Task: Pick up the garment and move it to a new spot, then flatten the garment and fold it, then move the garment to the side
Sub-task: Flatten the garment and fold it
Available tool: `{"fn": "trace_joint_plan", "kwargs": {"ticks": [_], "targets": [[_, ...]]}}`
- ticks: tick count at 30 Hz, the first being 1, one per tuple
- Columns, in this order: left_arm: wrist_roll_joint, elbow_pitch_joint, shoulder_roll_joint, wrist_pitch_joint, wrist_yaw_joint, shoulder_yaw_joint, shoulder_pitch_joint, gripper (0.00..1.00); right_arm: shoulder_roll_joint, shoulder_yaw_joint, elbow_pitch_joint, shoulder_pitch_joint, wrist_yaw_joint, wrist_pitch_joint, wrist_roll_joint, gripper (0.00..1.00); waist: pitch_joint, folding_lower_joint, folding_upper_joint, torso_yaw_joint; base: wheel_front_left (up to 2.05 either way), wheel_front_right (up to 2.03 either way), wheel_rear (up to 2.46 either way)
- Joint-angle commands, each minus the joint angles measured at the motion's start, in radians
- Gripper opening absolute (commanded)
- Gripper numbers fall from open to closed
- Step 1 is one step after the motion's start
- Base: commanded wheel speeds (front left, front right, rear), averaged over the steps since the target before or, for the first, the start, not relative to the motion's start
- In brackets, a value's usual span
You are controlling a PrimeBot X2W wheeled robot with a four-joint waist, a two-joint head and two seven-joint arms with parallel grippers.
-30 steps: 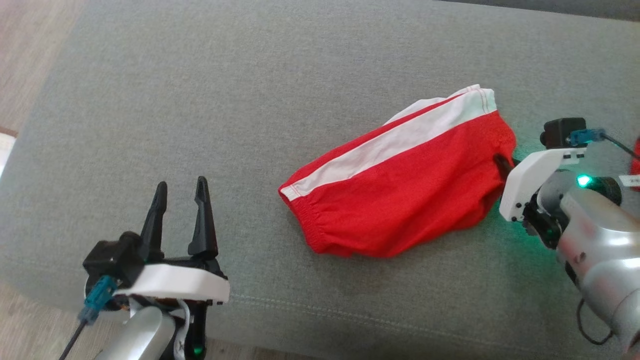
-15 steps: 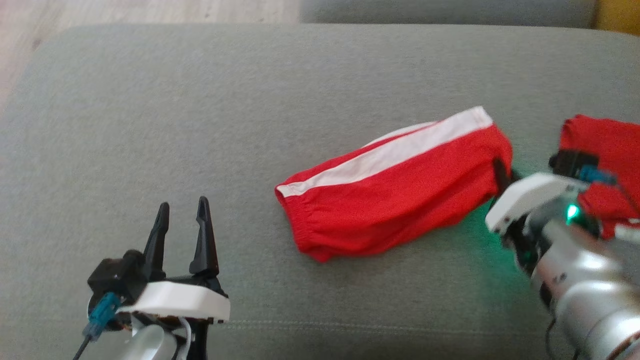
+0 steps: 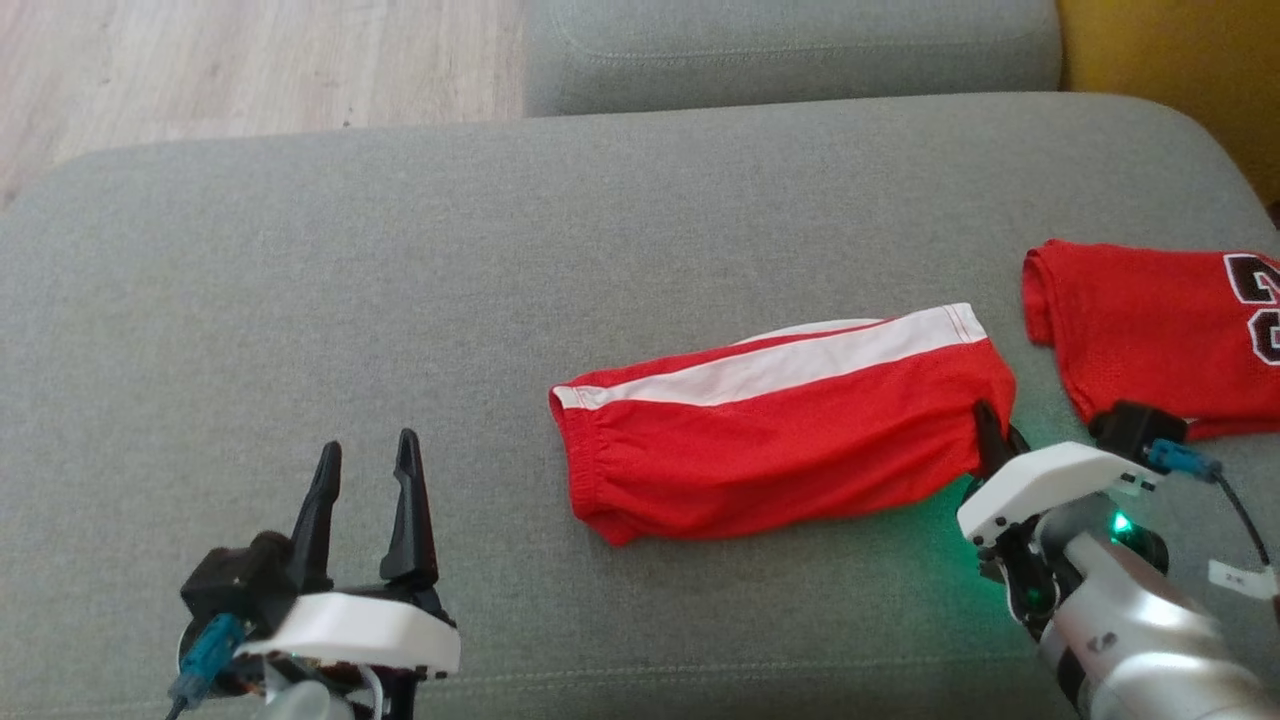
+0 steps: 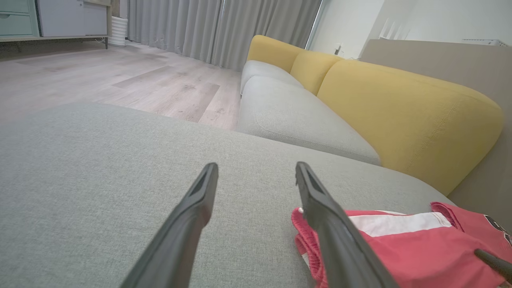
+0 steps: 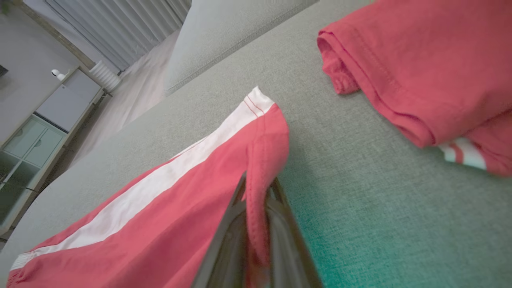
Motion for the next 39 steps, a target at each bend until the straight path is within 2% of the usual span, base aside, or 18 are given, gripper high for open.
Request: {"fn": "trace_joint_plan", "kwargs": {"ticks": [1,7,13,19,27,39], "targets": [[-0.004,-0.034,0.029,-0.012,0.007,0.033,-0.032,1.0,-0.002,-0.011,-0.031,0.014,0.007,-0.014,-0.028,0.0,-0.007,0.0001,-0.0001,0.001,0.0,0.0,0.0],[0.0,-0.045,0.034,-0.002,0.01,0.024,-0.032,1.0,0.014,-0.109,-0.132,0.042,0.007,-0.014,-0.167,0.0,-0.025,0.0001,-0.0001,0.022,0.0,0.0,0.0],[0.001,-0.052,0.036,0.004,0.014,0.02,-0.033,1.0,0.083,-0.136,-0.245,0.039,0.007,-0.014,-0.301,0.0,-0.033,0.0001,-0.0001,0.06,0.0,0.0,0.0],[0.002,-0.058,0.035,0.008,0.014,0.017,-0.042,1.0,0.137,-0.072,-0.318,0.024,0.007,0.037,-0.367,0.0,-0.027,0.0001,-0.0001,0.108,0.0,0.0,0.0],[0.002,-0.06,0.034,0.007,0.012,0.018,-0.054,1.0,0.145,0.088,-0.416,0.04,0.007,0.151,-0.374,0.0,-0.009,0.0001,-0.0001,0.166,0.0,0.0,0.0],[-0.001,-0.053,0.026,-0.005,0.013,0.029,-0.052,1.0,0.146,0.197,-0.425,0.025,0.007,0.255,-0.413,0.0,0.002,0.0001,-0.0001,0.176,0.0,0.0,0.0]]}}
